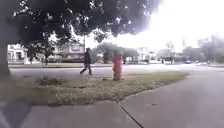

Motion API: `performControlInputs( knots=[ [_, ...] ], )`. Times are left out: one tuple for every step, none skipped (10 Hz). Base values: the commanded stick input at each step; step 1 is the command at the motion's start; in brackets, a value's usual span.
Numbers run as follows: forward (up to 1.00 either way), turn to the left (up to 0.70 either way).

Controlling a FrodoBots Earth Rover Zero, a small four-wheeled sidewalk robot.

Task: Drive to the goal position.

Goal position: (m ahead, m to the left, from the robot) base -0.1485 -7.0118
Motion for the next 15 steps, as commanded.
performControlInputs(
  knots=[
    [0.00,-1.00],
    [0.00,-1.00],
    [0.00,-1.00],
    [0.00,-1.00],
    [0.00,-1.00],
    [0.00,-1.00],
    [0.00,-1.00],
    [0.00,-0.34],
    [0.00,0.00],
    [0.00,0.00],
    [0.00,0.00],
    [0.00,0.00],
    [0.00,0.00],
    [0.00,0.00],
    [0.00,0.00]
  ],
)
